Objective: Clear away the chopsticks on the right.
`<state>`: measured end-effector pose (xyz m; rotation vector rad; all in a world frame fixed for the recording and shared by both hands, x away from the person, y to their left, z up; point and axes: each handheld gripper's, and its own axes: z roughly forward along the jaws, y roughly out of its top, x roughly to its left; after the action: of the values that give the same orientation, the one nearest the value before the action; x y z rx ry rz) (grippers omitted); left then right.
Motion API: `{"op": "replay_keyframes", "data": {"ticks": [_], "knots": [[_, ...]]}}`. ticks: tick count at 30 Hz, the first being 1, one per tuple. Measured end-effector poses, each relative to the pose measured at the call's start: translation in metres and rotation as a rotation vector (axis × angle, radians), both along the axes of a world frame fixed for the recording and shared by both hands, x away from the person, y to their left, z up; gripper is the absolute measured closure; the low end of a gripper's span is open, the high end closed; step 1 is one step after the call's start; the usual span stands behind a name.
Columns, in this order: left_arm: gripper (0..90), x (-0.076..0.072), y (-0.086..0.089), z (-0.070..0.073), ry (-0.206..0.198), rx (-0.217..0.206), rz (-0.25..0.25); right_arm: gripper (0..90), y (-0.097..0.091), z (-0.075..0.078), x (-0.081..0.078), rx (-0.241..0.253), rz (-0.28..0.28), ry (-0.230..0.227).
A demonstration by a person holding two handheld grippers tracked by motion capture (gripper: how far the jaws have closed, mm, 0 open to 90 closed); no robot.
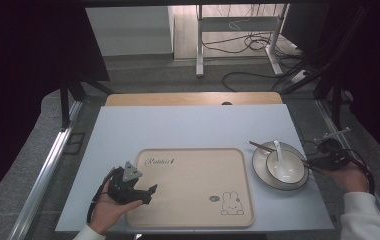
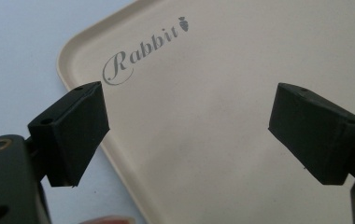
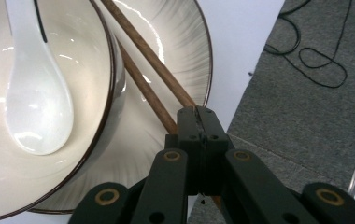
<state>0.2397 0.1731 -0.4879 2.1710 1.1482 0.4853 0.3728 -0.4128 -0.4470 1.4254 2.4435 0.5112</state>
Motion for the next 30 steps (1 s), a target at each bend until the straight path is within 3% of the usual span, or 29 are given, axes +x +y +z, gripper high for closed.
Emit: {"op": "replay_keyframes", "data": {"ticks": [4,9,16,30], "knots": [[12.0,0.000,0.000,0.000,-0.002,0.000,0.001,88.5,-0.004,0.006,-0.002,0.014,-0.006,-0.044],[12.0,0.000,0.000,0.000,-0.003,0.002,0.000,72.3,-0.012,0.010,-0.004,-0.026,0.030,-0.063],[12.0,0.000,-0.001,0.000,-0.004,0.007,0.001,68.0,-0.015,0.002,0.002,-0.072,0.066,-0.034],[12.0,0.000,0.000,-0.002,0.003,0.008,-0.002,73.7,-0.020,-0.007,0.014,-0.063,0.126,0.035]]}}
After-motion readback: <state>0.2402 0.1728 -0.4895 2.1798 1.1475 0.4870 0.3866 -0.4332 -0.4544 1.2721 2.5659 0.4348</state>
